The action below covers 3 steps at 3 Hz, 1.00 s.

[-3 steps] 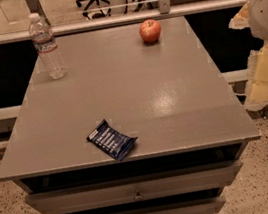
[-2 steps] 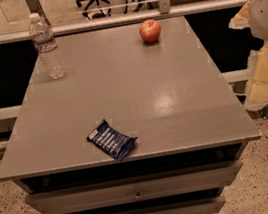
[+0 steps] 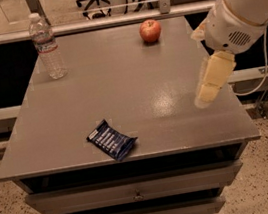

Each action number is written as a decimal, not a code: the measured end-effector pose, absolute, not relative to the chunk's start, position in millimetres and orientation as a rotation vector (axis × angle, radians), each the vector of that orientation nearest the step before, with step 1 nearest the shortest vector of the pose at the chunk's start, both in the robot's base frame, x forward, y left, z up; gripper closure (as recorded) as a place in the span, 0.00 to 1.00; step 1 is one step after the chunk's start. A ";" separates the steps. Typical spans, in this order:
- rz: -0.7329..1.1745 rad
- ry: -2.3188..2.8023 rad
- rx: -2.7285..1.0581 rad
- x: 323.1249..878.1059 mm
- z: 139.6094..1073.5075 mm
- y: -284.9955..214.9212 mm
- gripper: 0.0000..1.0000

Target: Knock water bottle over

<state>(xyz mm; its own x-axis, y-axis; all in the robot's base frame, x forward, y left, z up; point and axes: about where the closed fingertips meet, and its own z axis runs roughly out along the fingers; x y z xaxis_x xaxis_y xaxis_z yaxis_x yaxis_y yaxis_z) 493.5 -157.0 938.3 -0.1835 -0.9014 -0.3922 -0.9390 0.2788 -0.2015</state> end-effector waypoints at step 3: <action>0.275 1.976 -1.566 548.0 930.9 -77.3 0.00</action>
Offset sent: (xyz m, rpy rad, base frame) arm 0.0259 0.0409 -0.0044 0.0958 -0.0232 0.0256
